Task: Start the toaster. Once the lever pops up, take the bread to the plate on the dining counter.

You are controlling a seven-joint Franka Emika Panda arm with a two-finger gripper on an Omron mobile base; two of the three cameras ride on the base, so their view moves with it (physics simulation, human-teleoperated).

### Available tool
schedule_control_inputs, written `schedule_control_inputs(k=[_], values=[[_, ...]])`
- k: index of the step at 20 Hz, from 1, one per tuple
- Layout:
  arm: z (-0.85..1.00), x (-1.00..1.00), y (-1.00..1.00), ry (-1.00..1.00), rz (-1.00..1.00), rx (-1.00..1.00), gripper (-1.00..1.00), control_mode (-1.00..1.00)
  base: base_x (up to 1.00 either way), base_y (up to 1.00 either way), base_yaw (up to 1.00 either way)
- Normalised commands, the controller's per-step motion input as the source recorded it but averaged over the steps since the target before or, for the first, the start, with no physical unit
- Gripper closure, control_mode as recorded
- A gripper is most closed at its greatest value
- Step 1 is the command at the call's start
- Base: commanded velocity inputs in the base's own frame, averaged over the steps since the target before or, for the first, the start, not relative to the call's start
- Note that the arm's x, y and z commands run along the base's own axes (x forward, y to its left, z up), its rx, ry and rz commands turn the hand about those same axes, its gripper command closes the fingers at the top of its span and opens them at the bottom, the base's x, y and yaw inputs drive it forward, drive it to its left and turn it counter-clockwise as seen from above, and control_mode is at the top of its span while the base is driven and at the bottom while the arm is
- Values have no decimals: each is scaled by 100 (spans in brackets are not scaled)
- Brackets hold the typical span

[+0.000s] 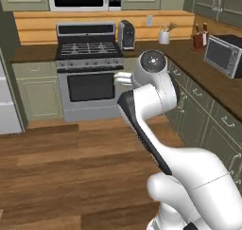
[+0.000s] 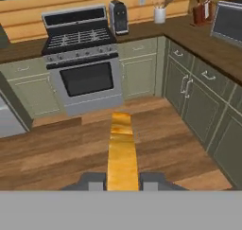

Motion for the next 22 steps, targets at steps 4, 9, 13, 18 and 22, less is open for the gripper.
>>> schedule_control_inputs(k=[4,9,13,18,22], values=[[0,0,0,0,0,0,100,100,100,2,60],[0,0,0,0,0,0,100,100,100,0,57],[0,0,0,0,0,0,100,100,100,0,58],[0,0,0,0,0,0,100,100,100,0,57],[0,0,0,0,0,0,100,100,100,0,56]])
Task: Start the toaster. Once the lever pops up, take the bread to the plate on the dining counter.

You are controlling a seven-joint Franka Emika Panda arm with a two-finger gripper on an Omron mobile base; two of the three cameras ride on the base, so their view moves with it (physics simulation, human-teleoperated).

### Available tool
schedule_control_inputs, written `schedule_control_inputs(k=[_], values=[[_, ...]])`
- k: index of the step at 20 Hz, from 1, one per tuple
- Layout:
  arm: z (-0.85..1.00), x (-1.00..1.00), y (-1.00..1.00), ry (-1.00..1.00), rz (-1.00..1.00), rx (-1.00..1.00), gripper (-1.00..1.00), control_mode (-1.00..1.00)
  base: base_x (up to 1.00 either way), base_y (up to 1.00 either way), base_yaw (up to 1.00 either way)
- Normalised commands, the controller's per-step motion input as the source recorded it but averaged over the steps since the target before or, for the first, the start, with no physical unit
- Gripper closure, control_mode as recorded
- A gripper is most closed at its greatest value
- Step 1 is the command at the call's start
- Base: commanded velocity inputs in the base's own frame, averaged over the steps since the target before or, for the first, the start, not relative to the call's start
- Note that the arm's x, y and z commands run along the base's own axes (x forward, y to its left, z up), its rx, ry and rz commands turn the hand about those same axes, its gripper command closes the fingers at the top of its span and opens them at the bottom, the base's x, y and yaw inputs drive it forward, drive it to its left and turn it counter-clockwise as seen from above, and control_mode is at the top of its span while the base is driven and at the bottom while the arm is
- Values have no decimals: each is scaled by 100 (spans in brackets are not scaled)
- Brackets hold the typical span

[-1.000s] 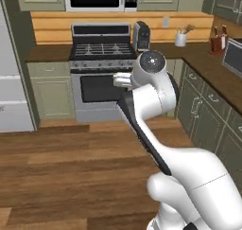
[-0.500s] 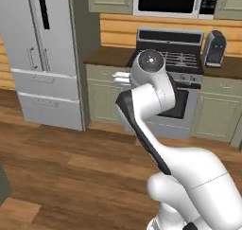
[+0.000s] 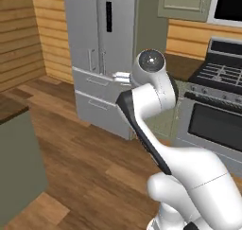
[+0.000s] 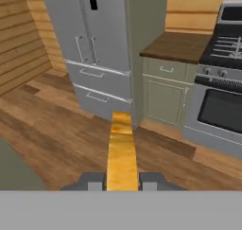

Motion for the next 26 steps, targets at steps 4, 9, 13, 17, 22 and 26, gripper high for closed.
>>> schedule_control_inputs(k=[4,9,13,17,22,26], values=[[0,0,0,0,0,0,100,100,100,-15,53],[0,0,0,0,0,0,100,100,100,-44,39],[0,0,0,0,0,0,100,100,100,-50,34],[0,0,0,0,0,0,100,100,100,-24,35],[0,0,0,0,0,0,100,100,100,-12,47],[0,0,0,0,0,0,100,100,100,-19,44]])
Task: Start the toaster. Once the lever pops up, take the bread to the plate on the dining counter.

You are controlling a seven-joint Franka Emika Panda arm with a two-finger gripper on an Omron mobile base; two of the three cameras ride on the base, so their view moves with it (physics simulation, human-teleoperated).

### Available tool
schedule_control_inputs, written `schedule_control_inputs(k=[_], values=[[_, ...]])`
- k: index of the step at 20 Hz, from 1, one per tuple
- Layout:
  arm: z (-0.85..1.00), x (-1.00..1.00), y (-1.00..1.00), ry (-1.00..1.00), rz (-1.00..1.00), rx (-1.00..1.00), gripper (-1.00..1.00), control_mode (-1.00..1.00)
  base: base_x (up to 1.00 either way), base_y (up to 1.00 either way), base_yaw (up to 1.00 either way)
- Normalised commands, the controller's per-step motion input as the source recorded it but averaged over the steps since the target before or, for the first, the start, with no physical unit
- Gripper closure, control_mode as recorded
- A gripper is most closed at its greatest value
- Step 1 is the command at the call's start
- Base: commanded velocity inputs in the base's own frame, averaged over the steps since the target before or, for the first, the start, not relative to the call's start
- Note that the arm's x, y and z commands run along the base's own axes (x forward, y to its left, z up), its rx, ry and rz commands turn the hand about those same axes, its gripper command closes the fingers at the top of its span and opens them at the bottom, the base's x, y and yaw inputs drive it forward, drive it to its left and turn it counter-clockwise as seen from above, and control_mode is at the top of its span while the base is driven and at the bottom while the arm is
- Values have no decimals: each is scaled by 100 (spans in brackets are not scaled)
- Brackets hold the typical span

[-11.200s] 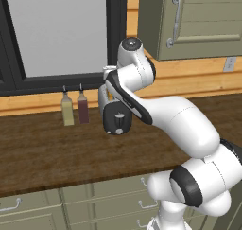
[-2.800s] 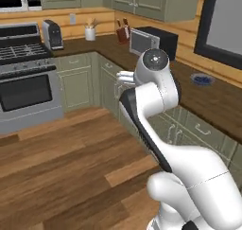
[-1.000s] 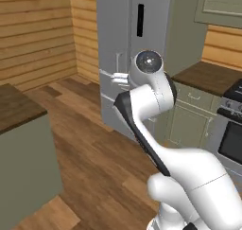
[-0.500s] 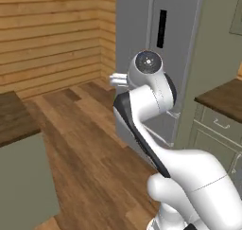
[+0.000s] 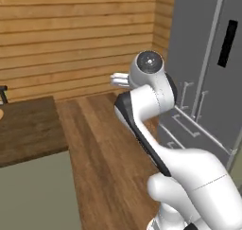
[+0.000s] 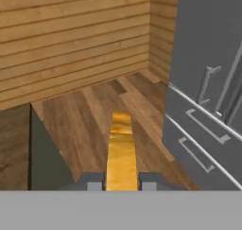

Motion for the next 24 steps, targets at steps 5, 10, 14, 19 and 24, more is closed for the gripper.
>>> schedule_control_inputs(k=[5,10,14,19,24], values=[[0,0,0,0,0,0,100,100,100,-30,32],[0,0,0,0,0,0,100,100,100,-28,28],[0,0,0,0,0,0,100,100,100,-29,28],[0,0,0,0,0,0,100,100,100,-32,29],[0,0,0,0,0,0,100,100,100,-36,30]])
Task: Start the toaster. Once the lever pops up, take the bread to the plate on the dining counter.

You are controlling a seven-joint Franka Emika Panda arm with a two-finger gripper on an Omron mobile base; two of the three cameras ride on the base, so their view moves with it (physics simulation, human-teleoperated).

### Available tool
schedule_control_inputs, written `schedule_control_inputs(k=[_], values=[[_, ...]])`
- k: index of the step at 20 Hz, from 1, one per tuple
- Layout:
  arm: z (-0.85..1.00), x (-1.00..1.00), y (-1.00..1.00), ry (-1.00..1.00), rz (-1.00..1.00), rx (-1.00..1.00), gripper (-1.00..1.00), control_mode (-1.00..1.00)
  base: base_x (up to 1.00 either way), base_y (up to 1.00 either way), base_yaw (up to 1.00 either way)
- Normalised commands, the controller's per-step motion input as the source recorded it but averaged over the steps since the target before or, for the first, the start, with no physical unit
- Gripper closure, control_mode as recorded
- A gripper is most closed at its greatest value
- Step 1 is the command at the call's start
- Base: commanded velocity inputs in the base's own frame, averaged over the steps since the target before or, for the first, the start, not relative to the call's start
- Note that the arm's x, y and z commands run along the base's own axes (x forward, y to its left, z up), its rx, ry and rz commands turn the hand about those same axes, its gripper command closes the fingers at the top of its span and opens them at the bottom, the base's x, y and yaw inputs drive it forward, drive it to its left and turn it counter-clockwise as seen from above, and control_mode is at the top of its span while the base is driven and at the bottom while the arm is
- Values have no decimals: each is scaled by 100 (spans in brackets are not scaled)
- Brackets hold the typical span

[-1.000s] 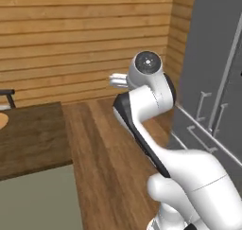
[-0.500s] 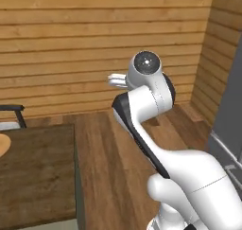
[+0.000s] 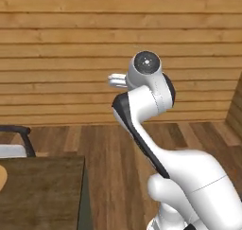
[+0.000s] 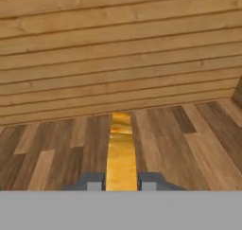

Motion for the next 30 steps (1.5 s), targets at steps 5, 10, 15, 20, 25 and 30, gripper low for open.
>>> schedule_control_inputs(k=[5,10,15,20,25,30], values=[[0,0,0,0,0,0,100,100,100,-36,33],[0,0,0,0,0,0,100,100,100,-40,42],[0,0,0,0,0,0,100,100,100,-36,50],[0,0,0,0,0,0,100,100,100,-28,54],[0,0,0,0,0,0,100,100,100,-24,58],[0,0,0,0,0,0,100,100,90,-24,64]])
